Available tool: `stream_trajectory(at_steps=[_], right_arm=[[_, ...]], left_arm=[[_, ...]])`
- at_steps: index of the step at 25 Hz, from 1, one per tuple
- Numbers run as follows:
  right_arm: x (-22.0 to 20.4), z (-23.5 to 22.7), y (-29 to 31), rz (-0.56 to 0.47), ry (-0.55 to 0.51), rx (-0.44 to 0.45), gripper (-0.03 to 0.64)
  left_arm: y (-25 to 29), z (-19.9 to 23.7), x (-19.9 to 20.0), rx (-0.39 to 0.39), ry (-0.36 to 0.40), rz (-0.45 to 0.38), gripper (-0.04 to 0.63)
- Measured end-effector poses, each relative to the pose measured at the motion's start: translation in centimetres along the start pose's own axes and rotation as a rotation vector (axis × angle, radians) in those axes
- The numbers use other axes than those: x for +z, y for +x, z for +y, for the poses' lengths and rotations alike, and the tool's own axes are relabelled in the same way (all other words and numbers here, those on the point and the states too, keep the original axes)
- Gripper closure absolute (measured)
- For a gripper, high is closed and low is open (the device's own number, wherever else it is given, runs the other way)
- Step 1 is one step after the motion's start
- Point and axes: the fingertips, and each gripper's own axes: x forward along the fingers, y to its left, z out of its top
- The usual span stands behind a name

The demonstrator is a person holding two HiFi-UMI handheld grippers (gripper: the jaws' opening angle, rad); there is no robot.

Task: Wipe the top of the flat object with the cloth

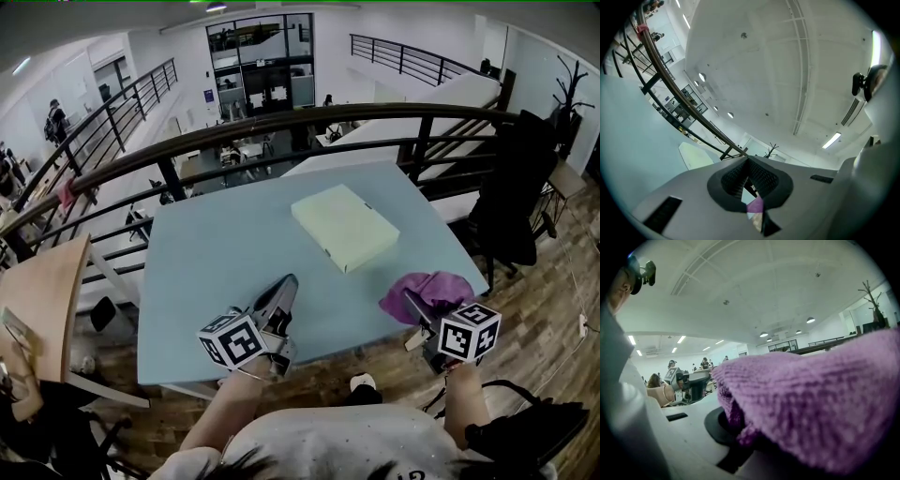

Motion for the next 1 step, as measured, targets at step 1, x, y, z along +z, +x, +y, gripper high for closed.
stream_trajectory(at_steps=[1], right_arm=[[-0.26, 0.09, 0.05, 0.004, -0.003, -0.002, 0.589]], left_arm=[[-0.13, 0.05, -0.08, -0.001, 0.001, 0.000, 0.600]])
